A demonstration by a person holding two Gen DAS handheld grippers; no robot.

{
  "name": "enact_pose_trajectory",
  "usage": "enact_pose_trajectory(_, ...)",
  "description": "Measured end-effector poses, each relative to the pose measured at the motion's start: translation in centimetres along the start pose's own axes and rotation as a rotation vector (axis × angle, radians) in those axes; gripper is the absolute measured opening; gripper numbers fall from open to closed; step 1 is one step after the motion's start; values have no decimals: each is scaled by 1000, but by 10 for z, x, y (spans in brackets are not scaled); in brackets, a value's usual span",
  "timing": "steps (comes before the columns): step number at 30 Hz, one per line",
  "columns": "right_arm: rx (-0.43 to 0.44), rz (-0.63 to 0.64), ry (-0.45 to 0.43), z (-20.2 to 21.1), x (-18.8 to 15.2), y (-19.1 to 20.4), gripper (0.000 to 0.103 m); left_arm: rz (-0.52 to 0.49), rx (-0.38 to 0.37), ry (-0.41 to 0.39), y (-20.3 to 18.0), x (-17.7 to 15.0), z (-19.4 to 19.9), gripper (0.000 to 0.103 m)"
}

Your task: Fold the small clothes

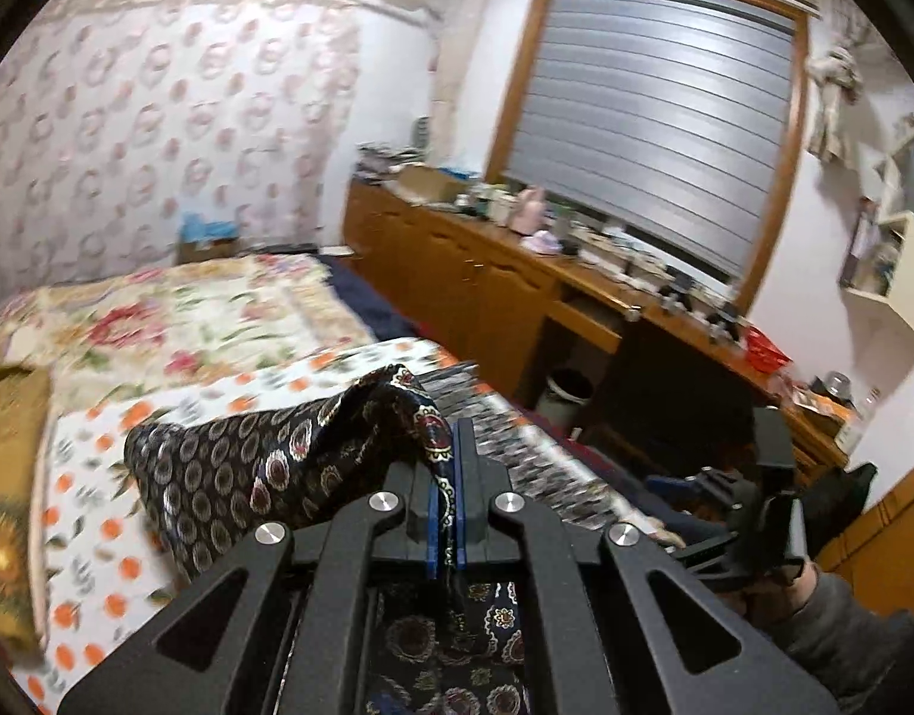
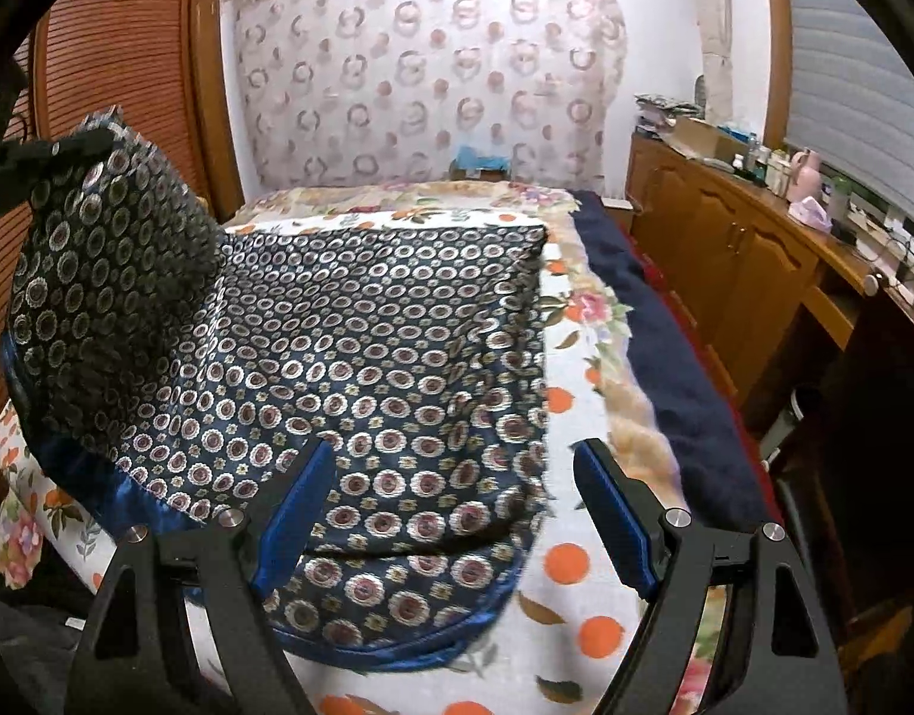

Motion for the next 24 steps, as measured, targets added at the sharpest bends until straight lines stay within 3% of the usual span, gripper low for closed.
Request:
enact_pose_trajectory(5,3,-21,-17,7,-3,-10,84,-61,-56,11,-35,11,-14,4)
enact_pose_trajectory(9,5,-34,-16,5,-8,-15,84,-92,-37,41,-42,3,-27,4)
enact_pose_trajectory(11,9,-41,-14,5,-8,-18,84,-103,-2,87,-40,-6,-38,11)
enact_pose_trajectory(14,10,-48,-10,2,-7,-18,84,-98,29,121,-32,-21,-43,30)
enact_pose_trajectory(15,11,-49,-10,1,-5,-20,84,-84,33,119,-27,-24,-42,45)
enact_pose_trajectory(17,14,-50,-11,1,-3,-19,84,-62,39,115,-19,-29,-39,59)
enact_pose_trajectory(19,14,-49,-12,0,-1,-17,84,-45,51,111,-11,-33,-35,79)
enact_pose_trajectory(24,28,-37,-13,-5,3,-10,84,-39,128,107,8,-50,-21,81)
Point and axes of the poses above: each gripper's, at about its wrist camera, not at the fingertips, and z roughly against the way its jaws point, y to its left, x to its top, the point moved 5 cm from there along -z, roughly the way its jaws point, and after that the axes turned 3 degrees about -z, right-handed, at the moved point
